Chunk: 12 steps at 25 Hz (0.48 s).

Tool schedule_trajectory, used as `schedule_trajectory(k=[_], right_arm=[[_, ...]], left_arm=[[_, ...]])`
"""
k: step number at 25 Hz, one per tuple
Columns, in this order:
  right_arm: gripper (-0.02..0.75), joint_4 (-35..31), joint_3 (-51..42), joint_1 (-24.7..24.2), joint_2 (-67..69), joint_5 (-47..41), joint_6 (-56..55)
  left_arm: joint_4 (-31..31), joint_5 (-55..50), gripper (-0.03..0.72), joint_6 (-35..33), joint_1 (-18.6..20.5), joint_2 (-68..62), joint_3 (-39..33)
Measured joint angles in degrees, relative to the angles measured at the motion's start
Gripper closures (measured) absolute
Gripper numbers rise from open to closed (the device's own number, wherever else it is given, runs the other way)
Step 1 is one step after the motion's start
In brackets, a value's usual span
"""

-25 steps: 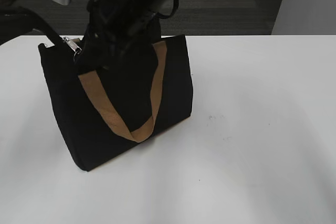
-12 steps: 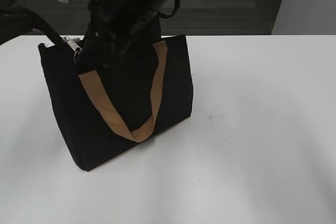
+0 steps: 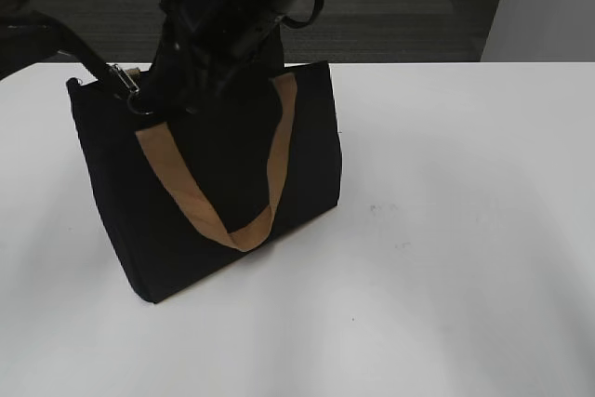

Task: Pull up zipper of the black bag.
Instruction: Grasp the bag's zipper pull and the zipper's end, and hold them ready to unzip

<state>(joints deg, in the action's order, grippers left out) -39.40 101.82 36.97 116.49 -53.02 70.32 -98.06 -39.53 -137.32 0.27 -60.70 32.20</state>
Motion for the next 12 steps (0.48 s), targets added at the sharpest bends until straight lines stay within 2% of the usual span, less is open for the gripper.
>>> schedule_trajectory(k=[3,12], right_arm=[[0.738,-0.1,0.0,0.0,-0.2,-0.3,0.0],[0.738,0.5,0.0,0.0,-0.8,-0.6,0.0]], left_arm=[[0.0,0.1,0.657,0.0,0.0,0.0,0.0],[-0.3,4.9,0.657,0.0,0.0,0.2,0.0]])
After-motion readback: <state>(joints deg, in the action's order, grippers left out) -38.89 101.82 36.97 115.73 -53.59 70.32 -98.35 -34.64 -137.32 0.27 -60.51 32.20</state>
